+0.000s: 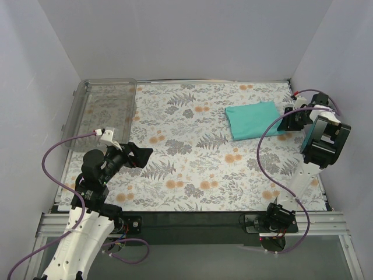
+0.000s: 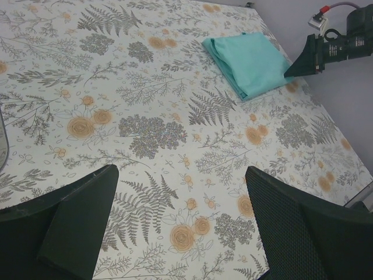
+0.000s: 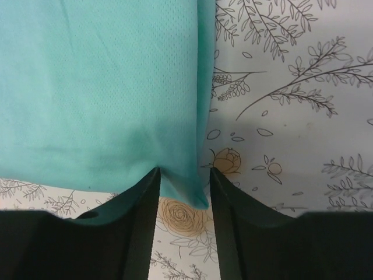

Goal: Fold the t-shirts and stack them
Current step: Neatly place the folded tshirt to the corner

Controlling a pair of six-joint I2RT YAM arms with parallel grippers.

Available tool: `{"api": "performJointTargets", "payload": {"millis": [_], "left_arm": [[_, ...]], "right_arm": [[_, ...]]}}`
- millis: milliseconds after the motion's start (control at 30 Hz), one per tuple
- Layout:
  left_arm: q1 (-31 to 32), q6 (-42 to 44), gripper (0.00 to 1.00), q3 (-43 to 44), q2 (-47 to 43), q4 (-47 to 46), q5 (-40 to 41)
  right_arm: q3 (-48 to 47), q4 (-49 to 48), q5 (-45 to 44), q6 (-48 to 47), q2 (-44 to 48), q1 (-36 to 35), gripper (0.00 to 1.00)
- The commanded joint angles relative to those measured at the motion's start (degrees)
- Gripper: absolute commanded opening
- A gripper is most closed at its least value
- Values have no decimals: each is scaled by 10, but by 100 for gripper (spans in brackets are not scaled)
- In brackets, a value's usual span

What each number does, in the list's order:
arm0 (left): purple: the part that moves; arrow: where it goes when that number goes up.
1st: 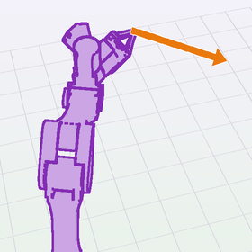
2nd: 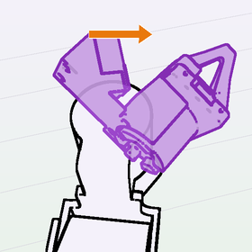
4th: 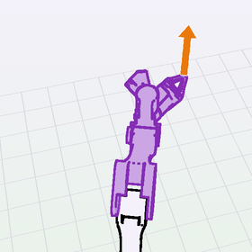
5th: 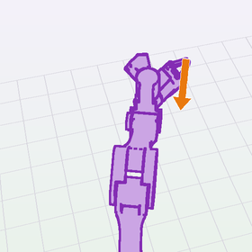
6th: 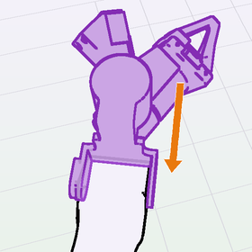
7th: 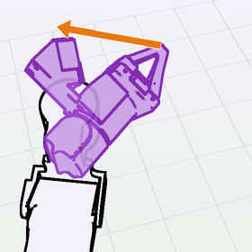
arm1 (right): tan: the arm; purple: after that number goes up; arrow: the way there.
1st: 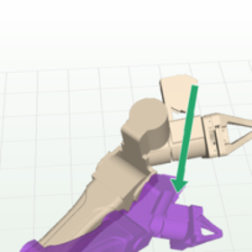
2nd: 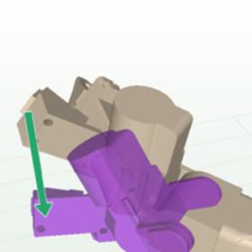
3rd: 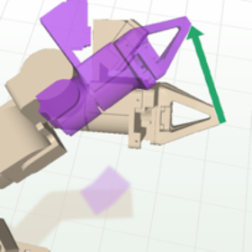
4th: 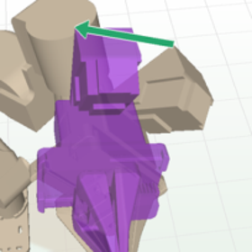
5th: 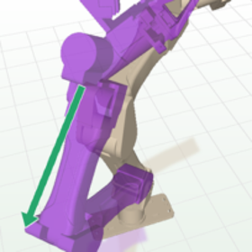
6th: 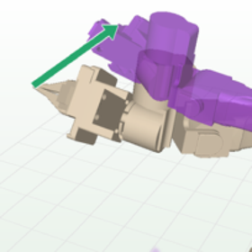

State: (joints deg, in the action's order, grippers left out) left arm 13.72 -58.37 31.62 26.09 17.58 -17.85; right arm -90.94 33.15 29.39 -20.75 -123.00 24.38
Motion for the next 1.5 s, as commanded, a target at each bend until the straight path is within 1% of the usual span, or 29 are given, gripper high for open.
{"api": "performJointTargets", "payload": {"millis": [0,33,167,300,433,467,533,567,633,667,700,767,800,867,933,1033,1200,1467], "left_arm": [[-2,4,84,-2,-5,-4,-8],[-2,4,84,-2,-5,-5,-10],[-2,5,84,-2,-5,-6,-10],[-3,4,84,-2,-9,-7,-10],[-2,5,84,-2,-9,-7,-7],[-2,5,84,-3,-9,-7,-7],[-2,5,84,-3,-9,-7,-6],[-2,4,84,-3,-10,-7,-5],[-3,5,84,-4,-12,-7,-4],[-2,4,84,-5,-13,-7,-4],[-2,4,84,-5,-13,-7,-3],[-2,4,84,-6,-15,-7,-2],[-2,3,84,-7,-16,-6,-1],[-2,3,84,-6,-15,-5,0],[-2,3,84,-6,-15,-4,1],[-2,3,84,-6,-15,-3,6],[-2,2,84,-6,-13,-3,5],[-2,3,84,-6,-9,-3,5]], "right_arm": [[8,8,-47,-56,61,-7,42],[8,10,-61,-80,68,-16,43],[14,7,-135,-123,114,-37,44],[13,4,-173,-151,145,-64,46],[16,8,-166,-175,169,-100,46],[20,15,-140,-192,177,-109,45],[20,17,-103,-197,181,-141,41],[16,23,-89,-194,175,-152,40],[-7,25,-72,-173,162,-190,32],[-17,24,-74,-161,141,-203,29],[-47,24,-78,-139,128,-229,25],[-78,24,-84,-116,88,-243,20],[-112,23,-90,-95,73,-276,15],[-150,22,-107,-79,28,-294,12],[-198,24,-122,-61,-12,-314,11],[-230,24,-129,-49,-44,-334,11],[-236,17,-132,-43,-60,-355,10],[-275,12,-138,-32,-107,-360,10]]}}
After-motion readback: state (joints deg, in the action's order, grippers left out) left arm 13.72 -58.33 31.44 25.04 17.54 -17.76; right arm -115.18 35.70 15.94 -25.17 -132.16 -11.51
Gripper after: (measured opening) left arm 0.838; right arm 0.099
